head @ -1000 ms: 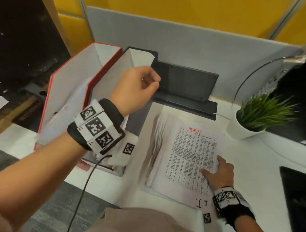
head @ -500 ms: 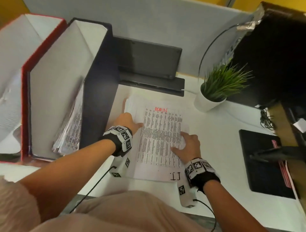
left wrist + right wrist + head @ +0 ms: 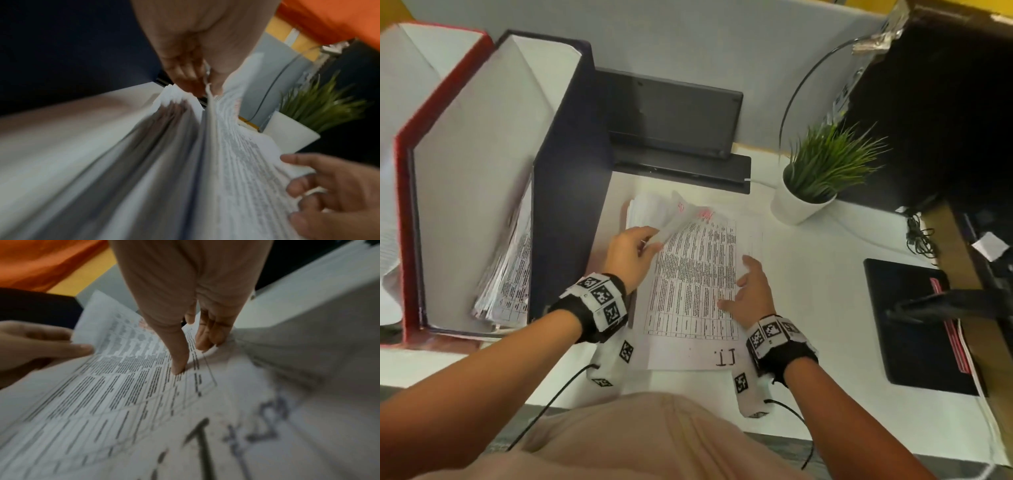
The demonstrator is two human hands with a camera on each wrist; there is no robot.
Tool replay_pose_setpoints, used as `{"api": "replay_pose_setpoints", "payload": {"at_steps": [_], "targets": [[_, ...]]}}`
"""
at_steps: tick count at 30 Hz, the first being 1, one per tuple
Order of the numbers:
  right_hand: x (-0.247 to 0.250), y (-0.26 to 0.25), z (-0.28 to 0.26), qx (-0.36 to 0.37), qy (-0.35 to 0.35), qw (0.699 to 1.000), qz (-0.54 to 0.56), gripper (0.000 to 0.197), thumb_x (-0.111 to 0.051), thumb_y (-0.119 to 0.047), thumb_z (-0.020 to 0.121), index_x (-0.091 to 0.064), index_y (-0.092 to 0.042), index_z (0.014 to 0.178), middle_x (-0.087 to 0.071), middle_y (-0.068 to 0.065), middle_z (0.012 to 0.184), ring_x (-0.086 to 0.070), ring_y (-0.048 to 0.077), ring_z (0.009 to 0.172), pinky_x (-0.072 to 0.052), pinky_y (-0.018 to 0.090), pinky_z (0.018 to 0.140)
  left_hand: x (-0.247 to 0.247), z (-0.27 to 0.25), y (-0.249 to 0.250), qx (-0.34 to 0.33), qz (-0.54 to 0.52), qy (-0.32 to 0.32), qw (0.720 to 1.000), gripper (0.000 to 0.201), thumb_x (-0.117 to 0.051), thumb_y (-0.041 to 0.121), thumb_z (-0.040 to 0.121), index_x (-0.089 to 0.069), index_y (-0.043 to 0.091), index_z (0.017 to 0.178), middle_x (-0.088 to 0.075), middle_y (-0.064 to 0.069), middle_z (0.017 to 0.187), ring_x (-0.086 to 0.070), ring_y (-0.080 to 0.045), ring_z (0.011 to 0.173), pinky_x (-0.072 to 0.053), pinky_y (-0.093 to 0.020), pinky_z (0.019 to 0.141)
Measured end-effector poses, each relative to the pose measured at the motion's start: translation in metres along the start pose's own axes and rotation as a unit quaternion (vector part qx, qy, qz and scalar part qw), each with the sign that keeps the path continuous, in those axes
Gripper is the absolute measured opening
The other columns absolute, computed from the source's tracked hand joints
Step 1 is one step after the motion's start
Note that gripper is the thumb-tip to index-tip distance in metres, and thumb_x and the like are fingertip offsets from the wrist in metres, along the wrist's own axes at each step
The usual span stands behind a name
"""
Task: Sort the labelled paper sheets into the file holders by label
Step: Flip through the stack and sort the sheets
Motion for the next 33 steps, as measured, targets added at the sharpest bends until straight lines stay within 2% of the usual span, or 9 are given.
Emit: {"api": "replay_pose_setpoints", "payload": {"at_steps": [3, 6, 10, 13, 16, 20, 25, 29, 33], "targets": [[0.010, 0.008, 0.003, -0.040, 0.036, 0.996, 0.074, 0.103, -0.079, 0.003, 0.067, -0.018, -0.024, 0.145, -0.046, 0.005, 0.099, -0.047, 0.011, 0.067, -0.050, 0.025, 0.074, 0.005, -0.004, -0.009, 0.042, -0.121, 0.025, 0.991, 0.006, -0.066, 0.012, 0.084, -0.067, 0.016, 0.089, -0.065, 0.010, 0.079, -0.062, -0.002, 0.072, -0.045, -0.002, 0.060], [0.020, 0.010, 0.004, -0.042, 0.075, 0.989, 0.124, 0.100, -0.082, -0.007, 0.067, -0.019, -0.030, 0.142, -0.047, 0.002, 0.094, -0.052, 0.011, 0.070, -0.044, 0.018, 0.063, 0.002, -0.003, -0.014, 0.050, -0.177, -0.004, 0.983, 0.017, -0.065, 0.006, 0.084, -0.064, 0.022, 0.077, -0.068, 0.005, 0.084, -0.066, -0.014, 0.085, -0.052, -0.020, 0.078], [0.026, 0.012, 0.005, -0.039, 0.099, 0.974, 0.201, 0.089, -0.082, -0.001, 0.064, -0.034, -0.019, 0.138, -0.058, 0.010, 0.112, -0.057, 0.021, 0.098, -0.052, 0.032, 0.085, -0.008, -0.005, -0.020, 0.077, -0.238, -0.056, 0.967, 0.030, -0.050, -0.011, 0.086, -0.065, 0.011, 0.071, -0.069, -0.005, 0.100, -0.061, -0.023, 0.107, -0.049, -0.039, 0.095], [0.034, 0.008, 0.008, 0.006, 0.104, 0.982, 0.156, 0.045, -0.079, 0.001, 0.068, -0.059, -0.003, 0.108, -0.065, 0.013, 0.093, -0.056, 0.017, 0.084, -0.046, 0.004, 0.066, -0.008, -0.006, -0.026, 0.122, -0.281, -0.049, 0.951, 0.034, -0.047, -0.010, 0.084, -0.065, 0.010, 0.062, -0.070, -0.002, 0.092, -0.061, -0.024, 0.104, -0.048, -0.036, 0.092], [0.043, 0.008, 0.001, 0.042, 0.154, 0.983, 0.092, 0.010, -0.075, 0.003, 0.071, -0.066, 0.000, 0.075, -0.062, 0.013, 0.081, -0.053, 0.011, 0.067, -0.038, -0.001, 0.055, -0.006, -0.003, -0.030, 0.189, -0.312, -0.046, 0.930, 0.021, -0.051, 0.008, 0.074, -0.068, 0.011, 0.062, -0.071, -0.003, 0.080, -0.065, -0.025, 0.088, -0.049, -0.028, 0.070], [0.042, 0.020, 0.000, -0.004, 0.136, 0.968, 0.210, 0.019, -0.060, 0.013, 0.076, -0.063, -0.004, 0.069, -0.056, 0.011, 0.082, -0.053, 0.016, 0.070, -0.046, 0.014, 0.064, -0.004, 0.013, -0.059, 0.310, -0.150, -0.042, 0.938, 0.020, -0.057, 0.017, 0.081, -0.066, 0.000, 0.087, -0.067, -0.010, 0.082, -0.064, -0.029, 0.080, -0.055, -0.036, 0.067], [0.027, 0.031, 0.001, -0.071, 0.101, 0.913, 0.390, 0.046, -0.049, 0.014, 0.074, -0.059, -0.013, 0.039, -0.055, 0.007, 0.065, -0.052, 0.018, 0.059, -0.047, 0.022, 0.052, -0.018, 0.031, -0.052, 0.235, 0.184, -0.169, 0.939, 0.042, -0.072, 0.045, 0.074, -0.057, 0.007, 0.082, -0.060, -0.007, 0.081, -0.061, -0.024, 0.078, -0.047, -0.027, 0.060], [0.019, 0.037, -0.001, -0.100, 0.098, 0.898, 0.416, 0.042, -0.050, 0.014, 0.070, -0.058, -0.012, 0.038, -0.055, 0.011, 0.070, -0.051, 0.026, 0.066, -0.045, 0.033, 0.064, -0.025, 0.034, -0.041, 0.205, 0.242, -0.165, 0.934, 0.049, -0.077, 0.049, 0.067, -0.043, 0.013, 0.068, -0.049, 0.000, 0.065, -0.046, -0.013, 0.056, -0.030, -0.022, 0.042], [0.022, 0.030, -0.003, -0.066, 0.099, 0.918, 0.378, 0.043, -0.055, 0.014, 0.069, -0.061, -0.017, 0.039, -0.056, 0.013, 0.075, -0.052, 0.027, 0.074, -0.045, 0.038, 0.073, -0.031, 0.030, -0.037, 0.215, 0.211, -0.146, 0.942, 0.048, -0.082, 0.044, 0.063, -0.047, 0.011, 0.069, -0.052, -0.004, 0.070, -0.049, -0.015, 0.058, -0.032, -0.022, 0.041]]}}
Point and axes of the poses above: each hand's wrist, its own z-axis towards the middle knuckle, its own x-axis out of the back of the hand, y = z × x, the point moved 9 cm from there along z, towards the middle knuckle
